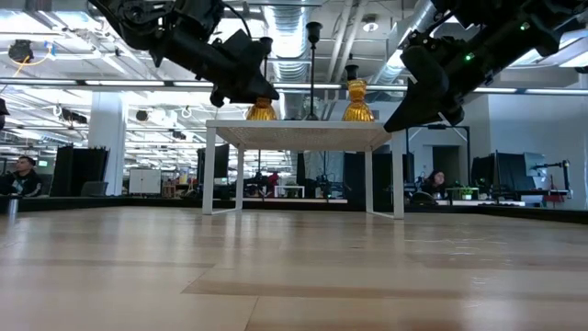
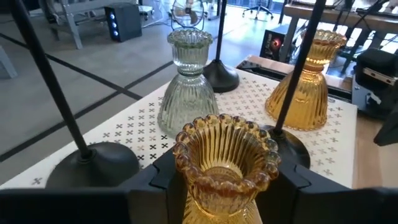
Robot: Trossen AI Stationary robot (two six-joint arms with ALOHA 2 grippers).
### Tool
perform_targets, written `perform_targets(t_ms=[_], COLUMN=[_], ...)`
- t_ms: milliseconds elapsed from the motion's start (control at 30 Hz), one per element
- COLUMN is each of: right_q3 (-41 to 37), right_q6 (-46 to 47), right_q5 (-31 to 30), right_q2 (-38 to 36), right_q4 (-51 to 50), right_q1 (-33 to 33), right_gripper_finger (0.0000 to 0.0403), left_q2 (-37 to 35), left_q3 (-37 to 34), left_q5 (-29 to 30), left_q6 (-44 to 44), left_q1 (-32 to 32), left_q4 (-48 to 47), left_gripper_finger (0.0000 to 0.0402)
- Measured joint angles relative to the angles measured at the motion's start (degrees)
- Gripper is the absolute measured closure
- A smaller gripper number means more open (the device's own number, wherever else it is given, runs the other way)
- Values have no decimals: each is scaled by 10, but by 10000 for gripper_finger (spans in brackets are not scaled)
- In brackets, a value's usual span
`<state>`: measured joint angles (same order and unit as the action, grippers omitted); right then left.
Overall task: Pick & Place candle stick holders
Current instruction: Put the yellow glass candle holder on the shelf
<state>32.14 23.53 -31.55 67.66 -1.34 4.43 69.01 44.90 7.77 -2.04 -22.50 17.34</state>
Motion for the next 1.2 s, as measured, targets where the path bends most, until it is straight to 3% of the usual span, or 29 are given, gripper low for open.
perform_targets(t_ms=[600,1200], right_q3=[0,0], right_q6=[0,0], right_q5=[0,0], right_q2=[0,0], right_q4=[0,-2], right_q1=[0,0], right_gripper_finger=[402,402], left_q2=[0,-17], left_q3=[-6,-6], left_q5=[-1,-1], left_q6=[-4,3], left_q1=[0,0], left_q4=[-3,26], left_gripper_finger=[208,75])
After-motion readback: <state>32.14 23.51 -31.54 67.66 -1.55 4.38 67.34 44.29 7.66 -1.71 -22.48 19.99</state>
